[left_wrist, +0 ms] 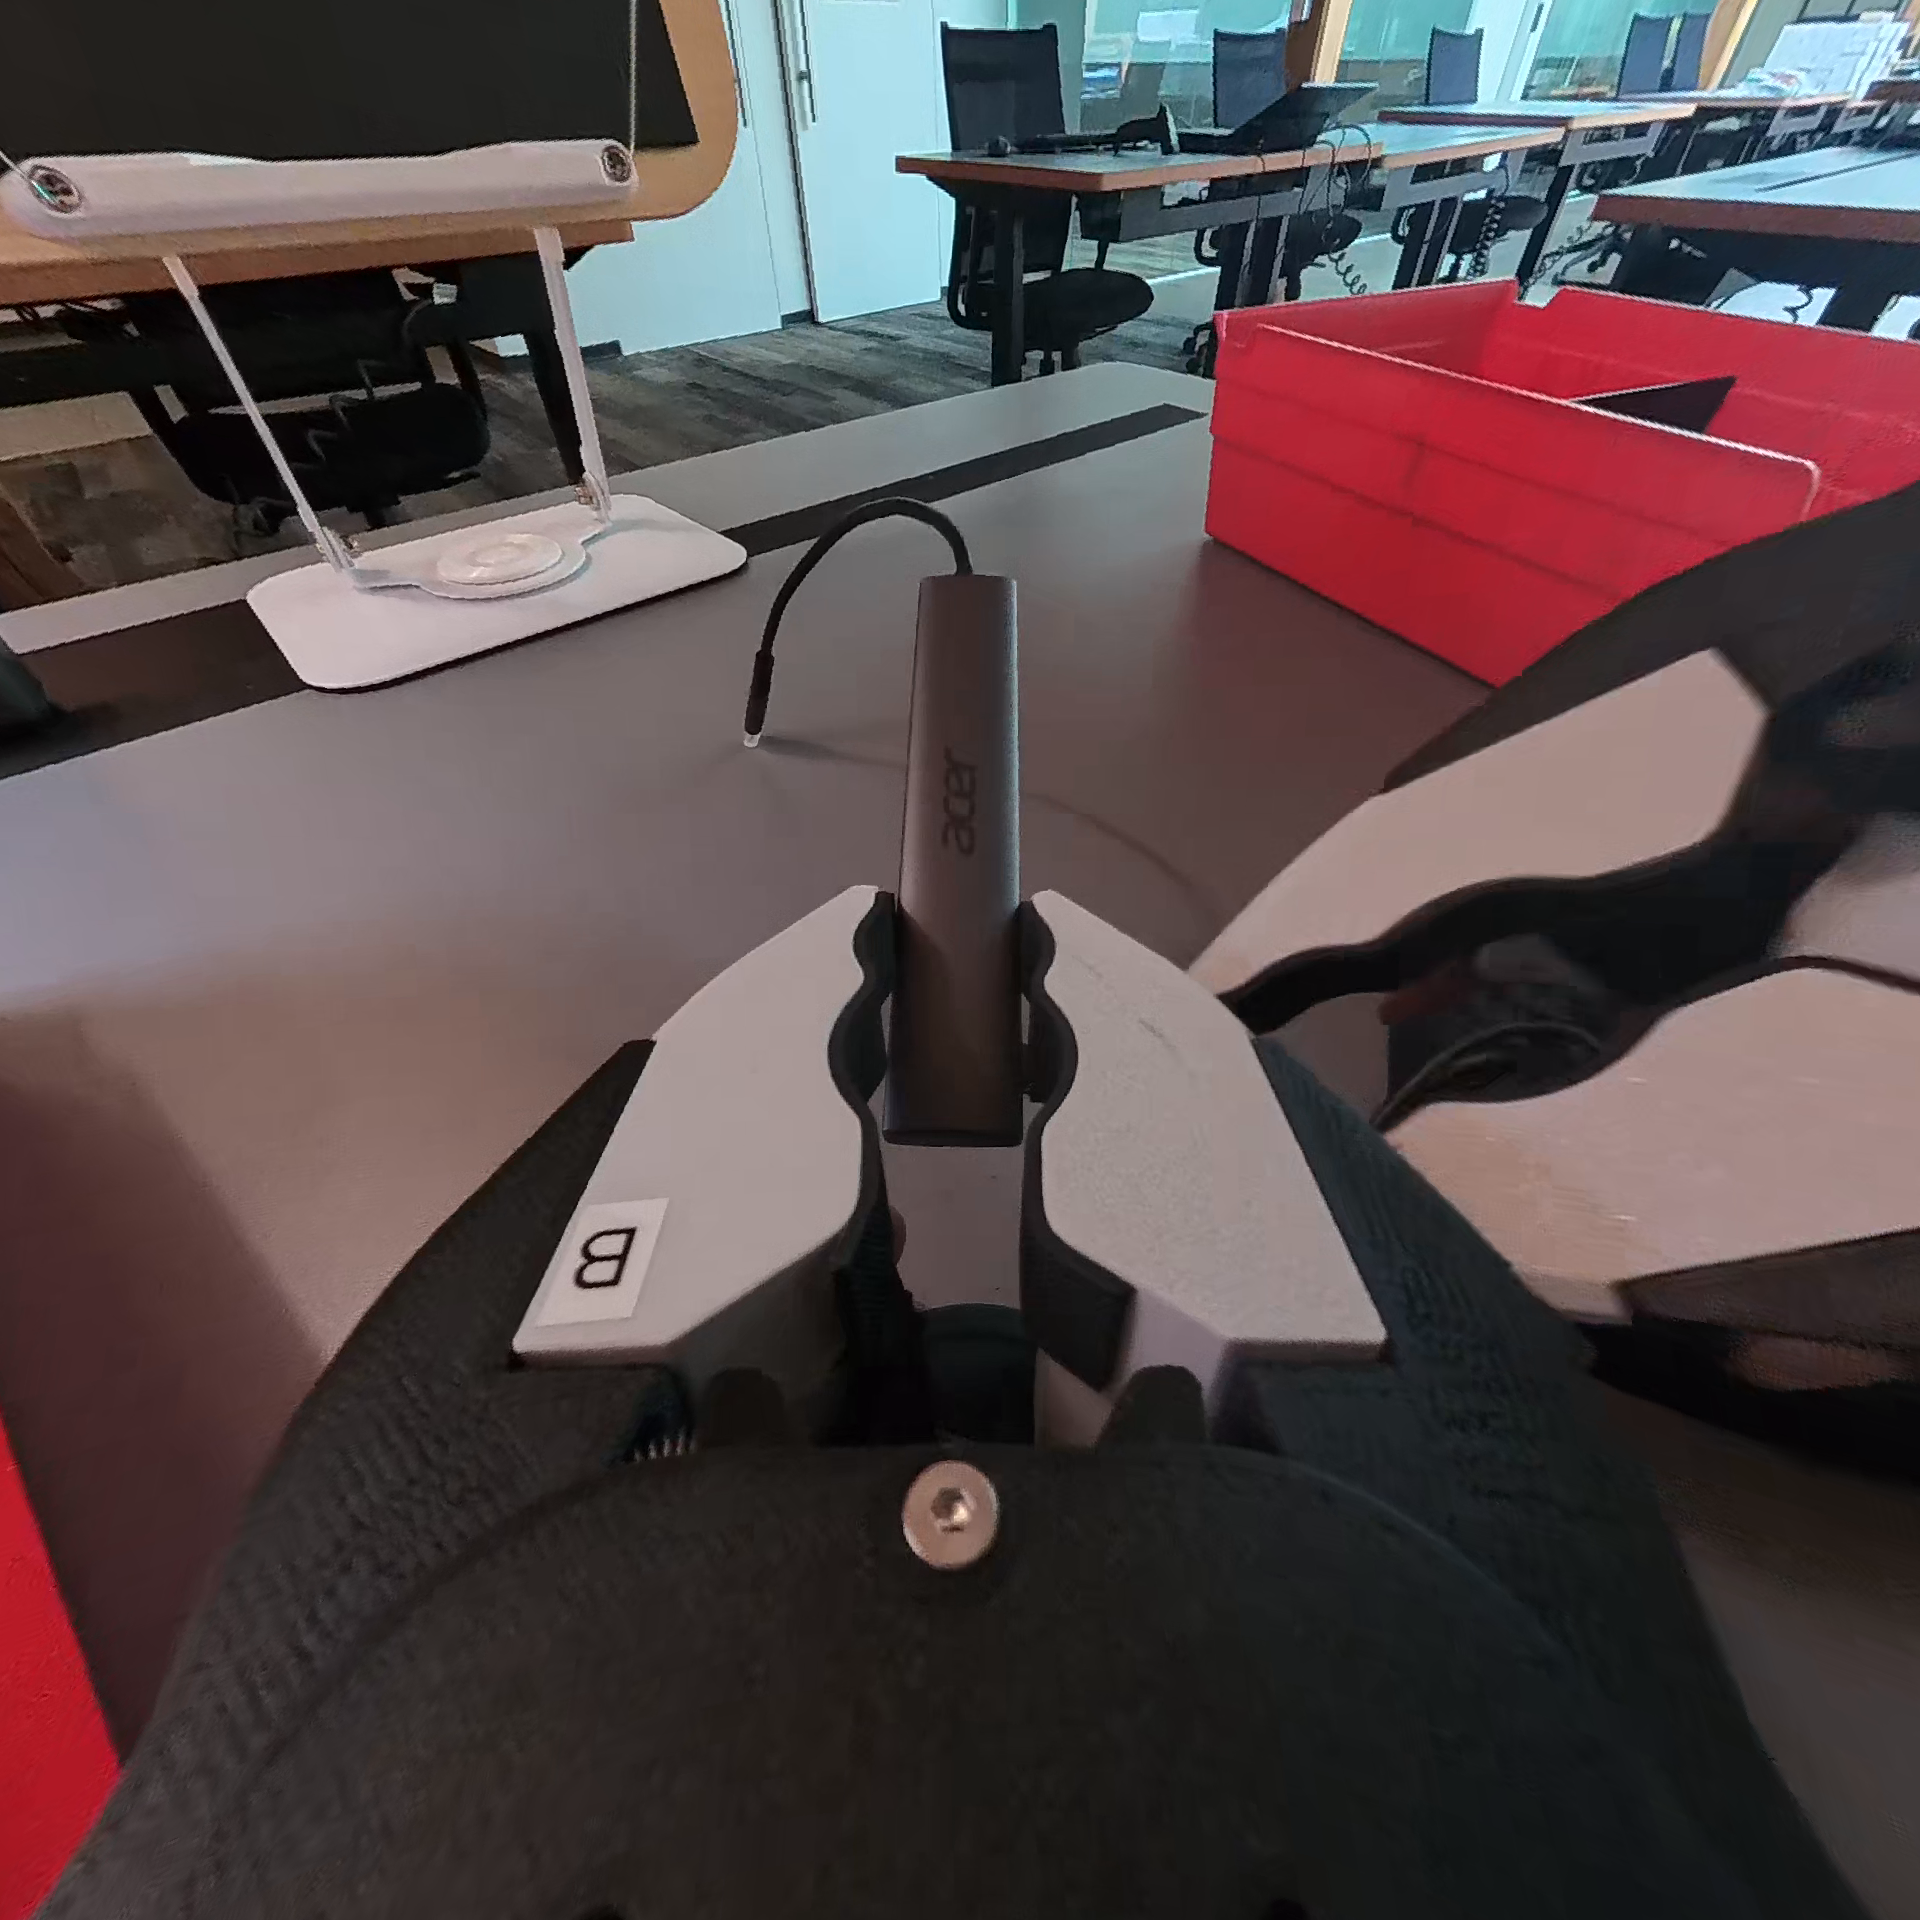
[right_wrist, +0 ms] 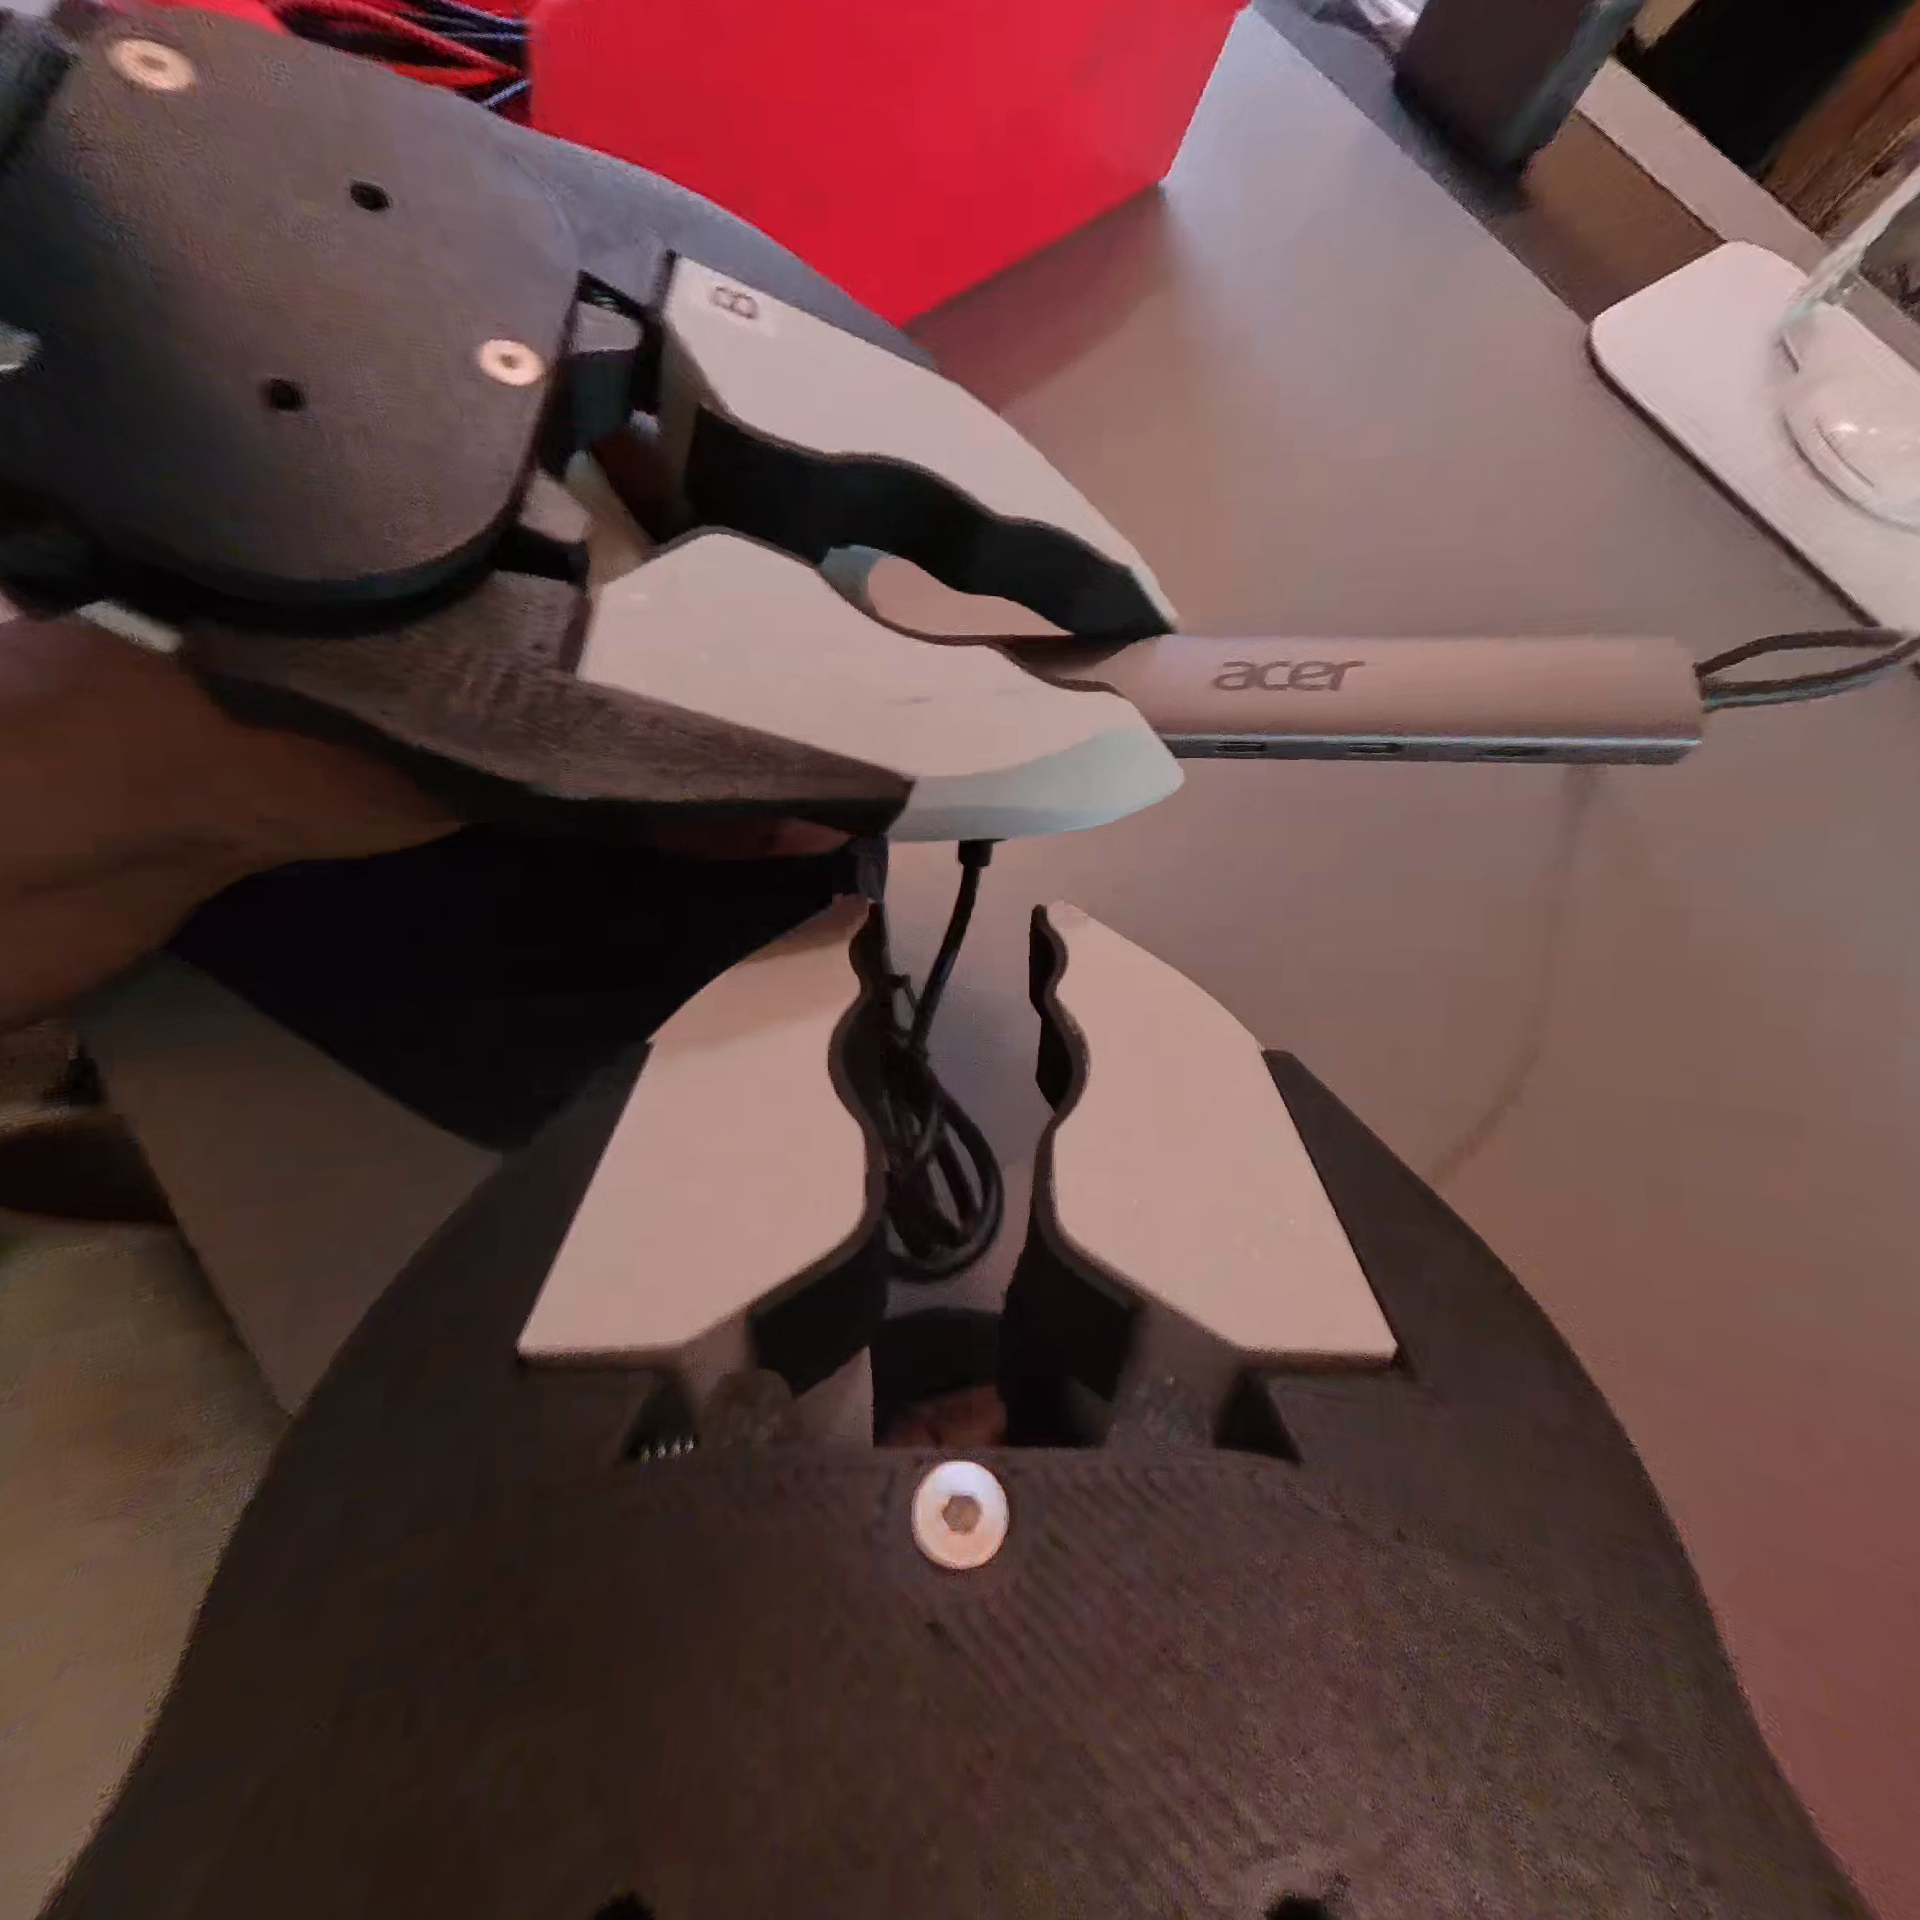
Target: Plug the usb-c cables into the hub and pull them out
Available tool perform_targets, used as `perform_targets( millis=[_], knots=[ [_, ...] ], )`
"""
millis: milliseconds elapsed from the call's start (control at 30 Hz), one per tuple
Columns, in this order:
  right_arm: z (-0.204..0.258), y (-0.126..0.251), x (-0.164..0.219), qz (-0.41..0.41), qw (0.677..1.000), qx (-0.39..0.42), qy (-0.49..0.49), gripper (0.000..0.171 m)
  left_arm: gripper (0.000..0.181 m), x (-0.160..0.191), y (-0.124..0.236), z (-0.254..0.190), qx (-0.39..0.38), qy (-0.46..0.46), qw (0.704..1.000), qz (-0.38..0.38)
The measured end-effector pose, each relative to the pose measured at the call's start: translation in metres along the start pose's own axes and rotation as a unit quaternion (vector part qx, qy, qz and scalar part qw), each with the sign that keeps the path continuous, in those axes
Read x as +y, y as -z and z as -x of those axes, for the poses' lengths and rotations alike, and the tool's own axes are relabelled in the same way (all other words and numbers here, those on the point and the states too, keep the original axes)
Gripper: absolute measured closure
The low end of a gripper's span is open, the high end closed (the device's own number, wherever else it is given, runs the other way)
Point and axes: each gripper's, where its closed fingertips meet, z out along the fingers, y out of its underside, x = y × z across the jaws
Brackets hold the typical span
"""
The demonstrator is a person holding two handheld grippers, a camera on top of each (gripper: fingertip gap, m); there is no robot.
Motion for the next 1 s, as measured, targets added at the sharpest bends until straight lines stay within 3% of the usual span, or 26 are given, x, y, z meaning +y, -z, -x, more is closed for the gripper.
perform_targets(
  millis=[133,233,300,433,600,1000],
  knots=[
    [-0.004,-0.004,-0.008,-0.05,0.999,0.012,-0.004,0.168,0.158,-0.003,0.002,-0.003,0.015,0.004,1.0,-0.009],
    [-0.007,0.004,-0.009,-0.078,0.997,0.02,-0.009,0.17,0.155,-0.014,0.012,-0.009,0.075,0.036,0.995,-0.048],
    [-0.014,0.011,-0.009,-0.099,0.995,0.026,-0.021,0.17,0.14,-0.021,0.026,-0.017,0.124,0.045,0.989,-0.073],
    [-0.02,0.019,-0.01,-0.129,0.991,0.023,-0.033,0.171,0.133,-0.006,0.029,-0.011,0.087,-0.057,0.995,-0.008],
    [-0.017,0.018,-0.008,-0.128,0.991,0.023,-0.027,0.17,0.14,-0.022,0.03,-0.018,0.089,-0.06,0.992,-0.074],
    [-0.005,0.025,-0.005,-0.129,0.991,-0.016,-0.015,0.17,0.159,-0.02,0.034,-0.03,0.124,-0.153,0.977,-0.086]
  ],
)
